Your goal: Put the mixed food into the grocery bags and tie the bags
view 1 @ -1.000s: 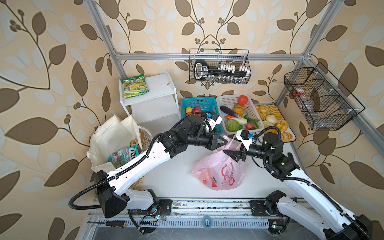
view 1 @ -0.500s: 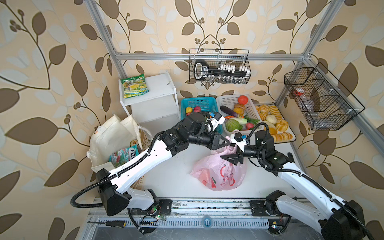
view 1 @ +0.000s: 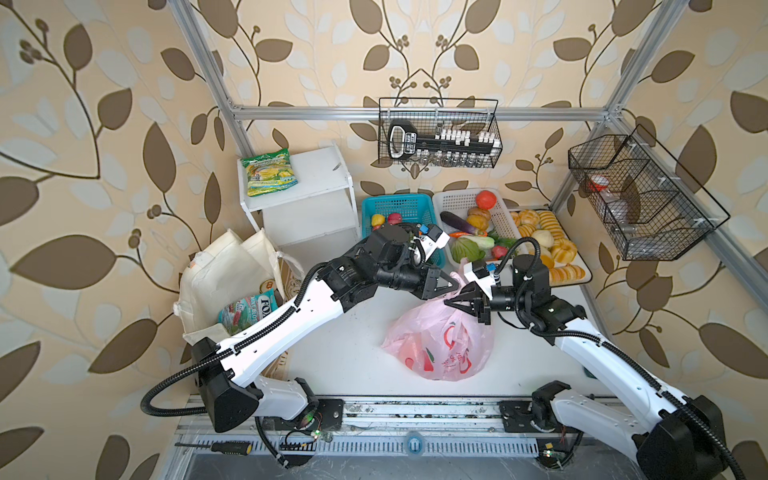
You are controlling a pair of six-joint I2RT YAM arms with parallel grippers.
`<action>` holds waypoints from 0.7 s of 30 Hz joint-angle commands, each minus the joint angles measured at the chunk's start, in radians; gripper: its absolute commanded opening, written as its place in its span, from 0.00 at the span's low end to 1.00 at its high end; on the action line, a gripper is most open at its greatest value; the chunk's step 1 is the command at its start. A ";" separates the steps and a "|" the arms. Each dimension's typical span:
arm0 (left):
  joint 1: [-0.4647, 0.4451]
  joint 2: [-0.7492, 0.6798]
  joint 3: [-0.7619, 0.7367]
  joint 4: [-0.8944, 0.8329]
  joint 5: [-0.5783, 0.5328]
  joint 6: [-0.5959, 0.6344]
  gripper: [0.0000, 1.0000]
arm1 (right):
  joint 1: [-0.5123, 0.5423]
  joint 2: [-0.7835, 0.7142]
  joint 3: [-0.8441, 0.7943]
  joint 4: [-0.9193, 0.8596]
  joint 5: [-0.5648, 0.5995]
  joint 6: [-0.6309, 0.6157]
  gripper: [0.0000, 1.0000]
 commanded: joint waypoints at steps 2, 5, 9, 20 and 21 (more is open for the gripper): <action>0.015 -0.039 0.011 0.016 -0.029 0.018 0.00 | -0.012 -0.040 0.018 0.026 0.093 0.115 0.06; 0.015 -0.051 -0.002 0.052 -0.072 0.014 0.00 | -0.017 -0.059 0.006 0.089 0.249 0.295 0.06; 0.015 -0.037 -0.002 0.074 -0.092 0.014 0.00 | -0.010 -0.080 0.014 0.081 0.519 0.547 0.02; 0.012 0.001 -0.192 0.212 -0.068 -0.109 0.00 | 0.049 -0.134 -0.012 -0.046 0.865 0.737 0.01; 0.009 -0.001 -0.221 0.239 -0.071 -0.126 0.00 | 0.040 -0.132 -0.014 -0.055 0.853 0.732 0.01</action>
